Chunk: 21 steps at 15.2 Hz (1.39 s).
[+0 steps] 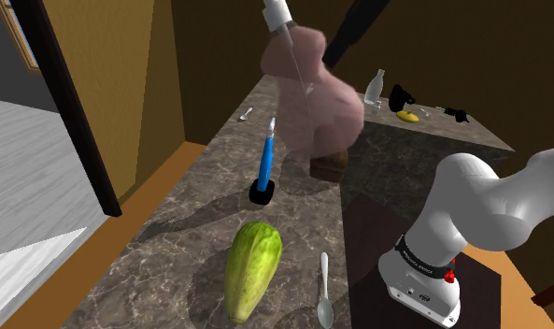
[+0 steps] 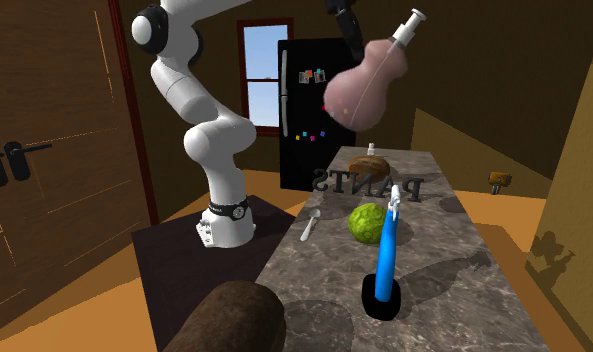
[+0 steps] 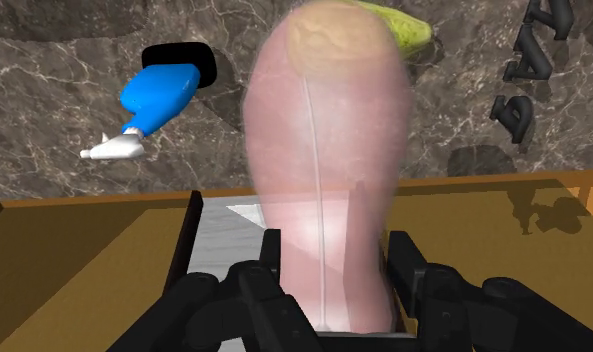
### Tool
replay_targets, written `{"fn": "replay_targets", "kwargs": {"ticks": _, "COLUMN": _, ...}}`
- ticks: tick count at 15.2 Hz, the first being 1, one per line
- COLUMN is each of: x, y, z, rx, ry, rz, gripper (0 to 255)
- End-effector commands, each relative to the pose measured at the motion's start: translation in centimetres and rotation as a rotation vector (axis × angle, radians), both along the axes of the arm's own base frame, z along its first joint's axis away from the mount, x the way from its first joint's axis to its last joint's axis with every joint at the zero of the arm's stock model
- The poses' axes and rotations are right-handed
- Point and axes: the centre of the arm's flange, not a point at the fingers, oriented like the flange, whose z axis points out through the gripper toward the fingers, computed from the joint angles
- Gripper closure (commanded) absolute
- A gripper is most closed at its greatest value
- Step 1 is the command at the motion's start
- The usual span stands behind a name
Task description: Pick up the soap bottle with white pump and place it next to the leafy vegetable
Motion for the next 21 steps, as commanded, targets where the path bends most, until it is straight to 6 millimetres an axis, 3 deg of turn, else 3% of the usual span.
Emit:
{"fn": "replay_targets", "kwargs": {"ticks": 1, "x": -1.4, "y": 2.3, "z": -0.2, "rx": 0.001, "ry": -0.001, "rz": -0.001, "gripper": 255}}
{"fn": "replay_targets", "kwargs": {"ticks": 21, "x": -14.4, "y": 25.2, "z": -0.1, "rx": 0.001, "ry": -0.001, "rz": -0.001, "gripper": 255}}
